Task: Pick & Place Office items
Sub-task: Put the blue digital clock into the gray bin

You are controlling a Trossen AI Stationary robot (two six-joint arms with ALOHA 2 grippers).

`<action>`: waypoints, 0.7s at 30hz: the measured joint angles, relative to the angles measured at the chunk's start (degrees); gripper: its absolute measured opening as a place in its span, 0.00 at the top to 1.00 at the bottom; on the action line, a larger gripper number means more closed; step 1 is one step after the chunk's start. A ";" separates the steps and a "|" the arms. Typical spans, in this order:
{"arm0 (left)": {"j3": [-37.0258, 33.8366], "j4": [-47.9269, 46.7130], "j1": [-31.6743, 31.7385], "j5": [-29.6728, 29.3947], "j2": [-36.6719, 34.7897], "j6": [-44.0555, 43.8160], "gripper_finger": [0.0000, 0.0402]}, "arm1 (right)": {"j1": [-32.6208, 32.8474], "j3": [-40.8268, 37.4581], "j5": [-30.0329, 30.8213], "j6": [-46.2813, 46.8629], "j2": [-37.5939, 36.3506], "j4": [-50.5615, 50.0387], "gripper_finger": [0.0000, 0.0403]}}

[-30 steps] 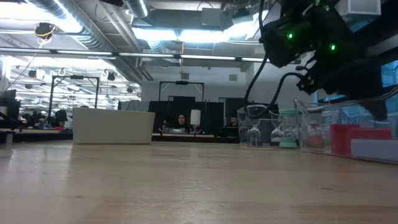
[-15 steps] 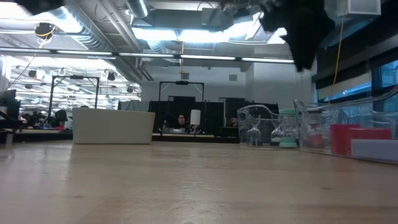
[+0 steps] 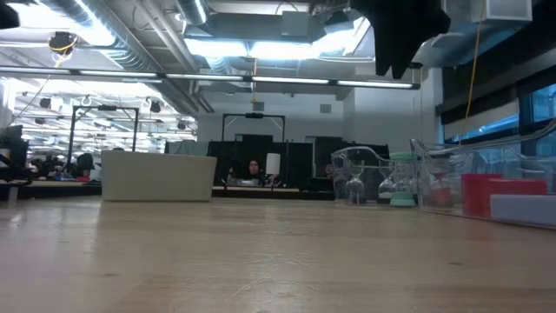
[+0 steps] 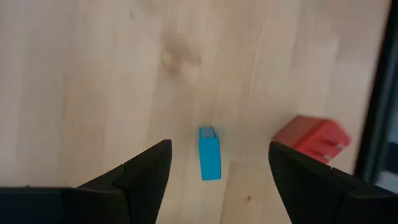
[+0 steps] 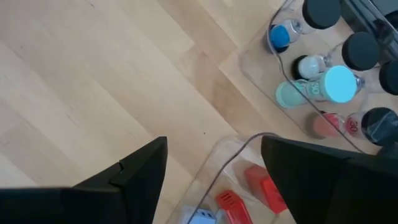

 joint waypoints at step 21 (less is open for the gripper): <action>-7.07 4.46 -7.70 -6.10 4.43 -6.51 0.34 | 0.08 -0.04 -0.02 1.22 0.00 7.06 0.35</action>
